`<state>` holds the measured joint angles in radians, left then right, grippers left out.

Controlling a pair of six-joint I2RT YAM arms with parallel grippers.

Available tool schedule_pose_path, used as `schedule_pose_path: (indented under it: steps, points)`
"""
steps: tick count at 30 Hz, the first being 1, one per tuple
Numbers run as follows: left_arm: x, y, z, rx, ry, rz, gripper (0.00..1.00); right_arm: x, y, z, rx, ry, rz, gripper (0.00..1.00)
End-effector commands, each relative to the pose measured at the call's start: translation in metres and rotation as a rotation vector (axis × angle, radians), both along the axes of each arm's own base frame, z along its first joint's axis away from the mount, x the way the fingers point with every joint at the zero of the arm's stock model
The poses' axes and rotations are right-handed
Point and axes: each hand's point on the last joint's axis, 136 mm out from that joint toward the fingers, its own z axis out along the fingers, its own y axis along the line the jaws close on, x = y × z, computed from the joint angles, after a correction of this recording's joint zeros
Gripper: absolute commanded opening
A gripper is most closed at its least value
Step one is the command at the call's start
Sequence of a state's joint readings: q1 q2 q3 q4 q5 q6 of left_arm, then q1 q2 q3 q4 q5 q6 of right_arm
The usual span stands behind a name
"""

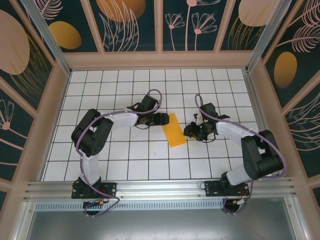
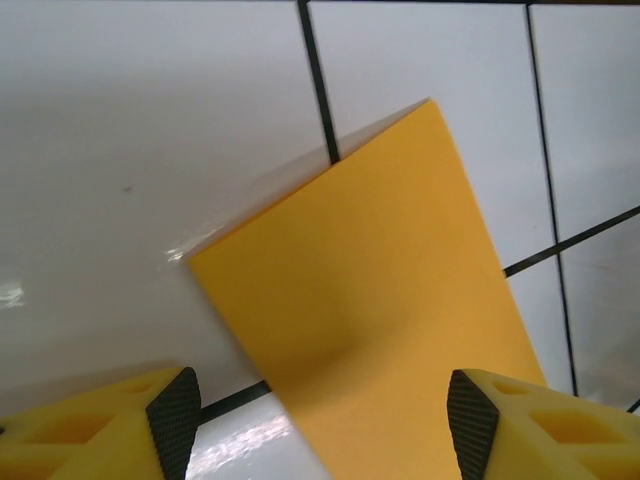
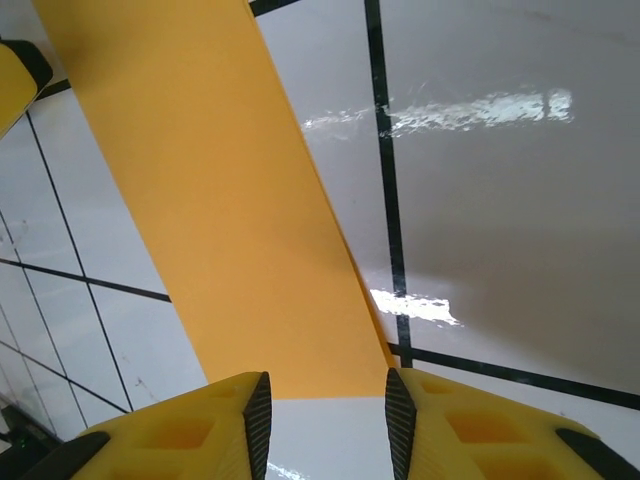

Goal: Fold a paper plane with a square sheet of paper (fold left side to right side)
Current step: Rotate the square sheet of paper at the center of the table.

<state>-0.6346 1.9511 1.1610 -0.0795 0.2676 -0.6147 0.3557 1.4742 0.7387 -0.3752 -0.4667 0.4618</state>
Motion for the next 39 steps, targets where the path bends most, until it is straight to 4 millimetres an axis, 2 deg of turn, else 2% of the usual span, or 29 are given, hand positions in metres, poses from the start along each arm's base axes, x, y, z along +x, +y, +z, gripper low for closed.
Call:
schedule_pose_path:
  steps: [1,14,21,26,30,34,39]
  points:
    - [0.003,0.006,-0.001,0.034,0.022,0.024,0.69,0.0,-0.006,-0.005,-0.063,0.019,-0.018,0.39]
    - [0.02,-0.018,-0.011,0.012,0.043,-0.03,0.64,-0.004,-0.009,-0.004,-0.085,0.016,-0.025,0.41]
    - [0.034,-0.038,-0.005,-0.035,0.037,-0.067,0.64,-0.007,-0.008,-0.001,-0.074,0.012,-0.028,0.42]
    - [0.042,-0.049,0.0,-0.057,0.033,-0.089,0.64,-0.01,0.0,-0.001,-0.026,0.026,-0.034,0.42]
    - [0.047,-0.047,0.009,-0.042,0.0,-0.084,0.65,-0.013,0.008,-0.001,0.005,0.035,-0.035,0.42]
    - [0.048,-0.032,0.026,0.003,-0.072,-0.062,0.67,-0.016,0.014,-0.001,0.053,0.046,-0.043,0.41]
    - [0.036,-0.016,0.045,0.017,-0.121,-0.051,0.67,-0.017,0.016,-0.006,0.061,0.078,-0.066,0.42]
